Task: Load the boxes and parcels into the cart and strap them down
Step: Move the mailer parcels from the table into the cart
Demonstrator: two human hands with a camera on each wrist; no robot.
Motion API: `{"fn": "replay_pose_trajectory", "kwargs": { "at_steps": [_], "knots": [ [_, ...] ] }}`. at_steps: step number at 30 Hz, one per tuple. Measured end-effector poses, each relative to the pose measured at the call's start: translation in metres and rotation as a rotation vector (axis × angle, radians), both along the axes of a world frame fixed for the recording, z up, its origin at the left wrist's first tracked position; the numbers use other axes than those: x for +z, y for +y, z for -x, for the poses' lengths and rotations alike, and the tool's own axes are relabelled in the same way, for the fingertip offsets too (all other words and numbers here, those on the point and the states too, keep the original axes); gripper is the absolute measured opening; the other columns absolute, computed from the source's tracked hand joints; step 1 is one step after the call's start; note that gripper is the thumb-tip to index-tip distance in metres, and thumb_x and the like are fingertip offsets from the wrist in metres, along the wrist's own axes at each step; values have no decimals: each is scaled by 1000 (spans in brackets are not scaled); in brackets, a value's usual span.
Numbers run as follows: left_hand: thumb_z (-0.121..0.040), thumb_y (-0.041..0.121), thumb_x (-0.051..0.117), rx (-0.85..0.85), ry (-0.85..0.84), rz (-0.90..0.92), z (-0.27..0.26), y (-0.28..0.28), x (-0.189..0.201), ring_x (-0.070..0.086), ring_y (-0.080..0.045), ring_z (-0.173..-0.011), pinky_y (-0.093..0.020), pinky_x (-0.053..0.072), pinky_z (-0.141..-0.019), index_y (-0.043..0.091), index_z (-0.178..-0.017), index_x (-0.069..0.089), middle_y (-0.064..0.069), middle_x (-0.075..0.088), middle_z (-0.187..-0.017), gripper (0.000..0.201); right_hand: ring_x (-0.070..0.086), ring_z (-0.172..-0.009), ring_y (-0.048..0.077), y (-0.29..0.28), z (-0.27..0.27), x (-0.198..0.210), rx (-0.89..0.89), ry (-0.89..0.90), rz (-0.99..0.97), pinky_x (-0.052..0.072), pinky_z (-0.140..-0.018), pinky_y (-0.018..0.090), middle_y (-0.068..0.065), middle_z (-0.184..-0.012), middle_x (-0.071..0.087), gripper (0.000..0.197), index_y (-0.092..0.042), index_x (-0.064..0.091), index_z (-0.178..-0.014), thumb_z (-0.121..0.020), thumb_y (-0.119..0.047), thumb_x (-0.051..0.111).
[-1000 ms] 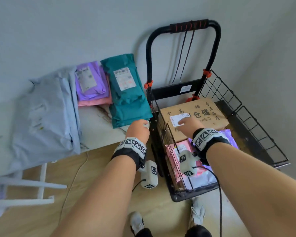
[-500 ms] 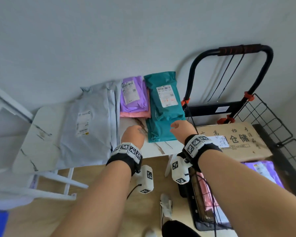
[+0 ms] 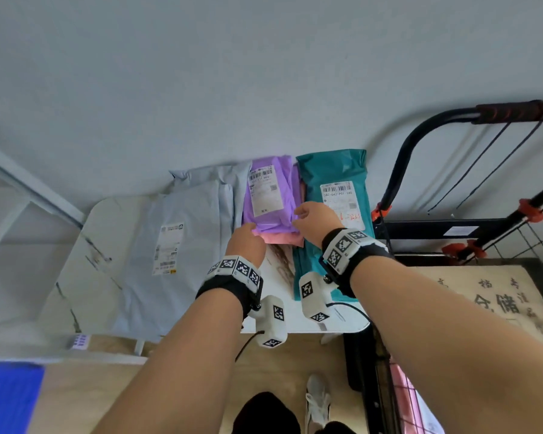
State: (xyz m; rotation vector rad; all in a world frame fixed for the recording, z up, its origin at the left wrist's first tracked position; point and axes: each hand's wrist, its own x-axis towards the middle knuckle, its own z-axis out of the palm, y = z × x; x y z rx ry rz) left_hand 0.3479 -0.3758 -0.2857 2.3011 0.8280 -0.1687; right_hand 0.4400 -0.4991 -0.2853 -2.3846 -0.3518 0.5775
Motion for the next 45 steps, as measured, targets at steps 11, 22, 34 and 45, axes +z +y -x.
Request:
{"fn": "replay_pose_trajectory", "kwargs": {
  "at_steps": [11, 22, 34, 45],
  "knots": [
    [-90, 1, 40, 101, 20, 119, -59, 52, -28, 56, -37, -104, -31, 39, -77, 0, -105, 53, -22, 59, -115, 19, 56, -83, 27, 57, -38, -16, -109, 114, 103, 51, -76, 35, 6, -88, 55, 17, -20, 44, -77, -79, -5, 52],
    [-82, 5, 55, -26, -2, 211, -77, 86, -29, 52, -28, -73, -30, 43, -67, 7, -80, 68, -13, 61, -79, 14, 56, -62, 18, 71, -46, -10, -225, 191, 69, 44, -53, 23, 9, -83, 64, 7, -5, 62, -88, -88, -10, 57],
    [-78, -2, 56, 56, -243, 377, -87, 59, -9, 57, -26, -78, -33, 49, -73, 5, -88, 65, -10, 60, -84, 15, 57, -68, 16, 44, -32, 35, -397, 36, -98, 52, -57, 26, 5, -89, 61, 17, -10, 58, -101, -85, -7, 55],
    [-83, 15, 61, -33, -291, 539, -76, -23, 15, 63, -28, -80, -40, 53, -79, 7, -84, 64, -10, 68, -88, 8, 59, -72, 17, -51, 2, 55, -578, -6, -197, 45, -50, 19, 3, -88, 62, 15, -13, 58, -99, -84, -8, 59]
  ]
}}
